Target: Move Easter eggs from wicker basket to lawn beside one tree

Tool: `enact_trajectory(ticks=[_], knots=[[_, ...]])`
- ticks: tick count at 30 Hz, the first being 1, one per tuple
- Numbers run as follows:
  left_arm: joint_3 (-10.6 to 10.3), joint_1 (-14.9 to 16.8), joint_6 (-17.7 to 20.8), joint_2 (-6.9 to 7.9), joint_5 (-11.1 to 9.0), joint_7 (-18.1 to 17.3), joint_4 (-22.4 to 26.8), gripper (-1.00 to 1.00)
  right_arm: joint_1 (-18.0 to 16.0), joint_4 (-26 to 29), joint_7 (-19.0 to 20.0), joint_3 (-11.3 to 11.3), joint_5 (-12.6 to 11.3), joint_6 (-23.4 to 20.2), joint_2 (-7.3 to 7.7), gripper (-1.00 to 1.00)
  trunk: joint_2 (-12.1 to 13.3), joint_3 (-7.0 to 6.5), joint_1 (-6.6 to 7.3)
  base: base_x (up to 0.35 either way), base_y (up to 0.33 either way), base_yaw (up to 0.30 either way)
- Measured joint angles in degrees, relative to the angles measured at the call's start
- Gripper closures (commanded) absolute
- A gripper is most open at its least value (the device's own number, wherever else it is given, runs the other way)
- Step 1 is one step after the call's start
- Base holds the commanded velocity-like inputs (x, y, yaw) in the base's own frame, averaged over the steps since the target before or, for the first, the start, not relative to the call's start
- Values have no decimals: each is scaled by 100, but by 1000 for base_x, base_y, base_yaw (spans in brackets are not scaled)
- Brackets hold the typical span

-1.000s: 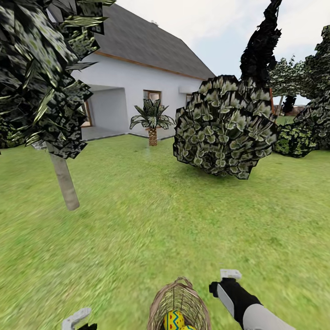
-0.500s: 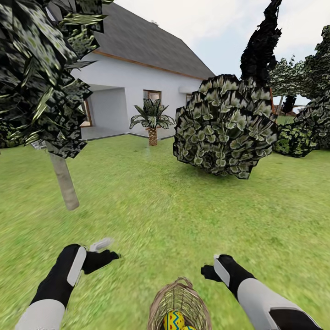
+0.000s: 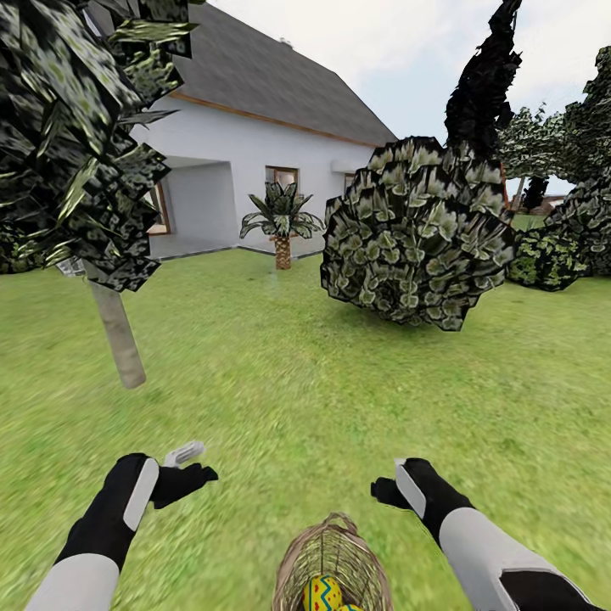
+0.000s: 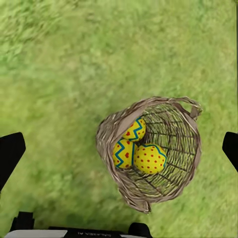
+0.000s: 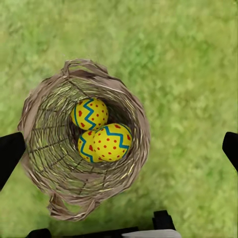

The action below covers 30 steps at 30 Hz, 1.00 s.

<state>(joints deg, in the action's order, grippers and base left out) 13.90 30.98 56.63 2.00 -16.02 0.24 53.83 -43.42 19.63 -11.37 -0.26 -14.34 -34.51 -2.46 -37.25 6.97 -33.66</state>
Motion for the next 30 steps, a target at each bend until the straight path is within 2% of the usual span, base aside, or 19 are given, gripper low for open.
enact_trajectory(ticks=[3, 4, 6, 8, 11, 13, 15, 16, 17, 18, 21, 30], knots=[[-3, 0, 16, -46, 2, 25, 494, -100, -218, 376, -18, -4, -10, -803, 2, -100, -121, 53, -66, 0, 0, 0], [-5, 0, 18, -70, 11, 31, 563, -100, -261, 403, -19, -6, -12, -873, -2, -100, -161, 72, -88, 0, 0, 0], [-10, 0, 16, -213, 38, 175, 717, -100, -358, 437, -27, -2, -2, -982, -21, -100, -241, 108, -132, 0, 0, 0], [11, -1, 12, -331, 60, 561, 777, -100, -398, 235, -75, 18, 21, -790, -99, -100, -321, 145, -176, 0, 0, 0], [18, 0, -41, -385, 53, 1029, 808, -100, -419, -437, -481, 126, 247, -183, -234, -100, -441, 199, -242, 0, 0, 0], [24, 0, -117, -349, 58, 1126, 789, -100, -423, -610, -656, 158, 346, 23, -260, -100, -522, 235, -286, 0, 0, 0], [40, 0, -252, -244, 59, 1173, 774, -100, -426, -682, -785, 181, 417, 158, -273, -100, -603, 271, -330, 0, 0, 0], [100, 0, -309, -168, 64, 1178, 768, -100, -426, -691, -815, 187, 434, 192, -276, -100, -643, 289, -352, 0, 0, 0], [253, 1, -373, -34, 67, 1169, 761, -100, -427, -700, -840, 191, 448, 229, -279, -100, -683, 307, -374, 0, 0, 0], [307, 0, -390, 5, 36, 1163, 759, -100, -427, -703, -844, 191, 451, 239, -283, -100, -723, 325, -396, 0, 0, 0], [386, 0, -380, 55, 31, 1159, 756, -100, -427, -711, -844, 191, 450, 325, -292, -100, -844, 379, -462, 0, 0, 0], [409, 0, -365, 57, 7, 1158, 755, -100, -427, -751, -838, 182, 434, 660, -330, -100, -1205, 541, -660, 0, 0, 0]])
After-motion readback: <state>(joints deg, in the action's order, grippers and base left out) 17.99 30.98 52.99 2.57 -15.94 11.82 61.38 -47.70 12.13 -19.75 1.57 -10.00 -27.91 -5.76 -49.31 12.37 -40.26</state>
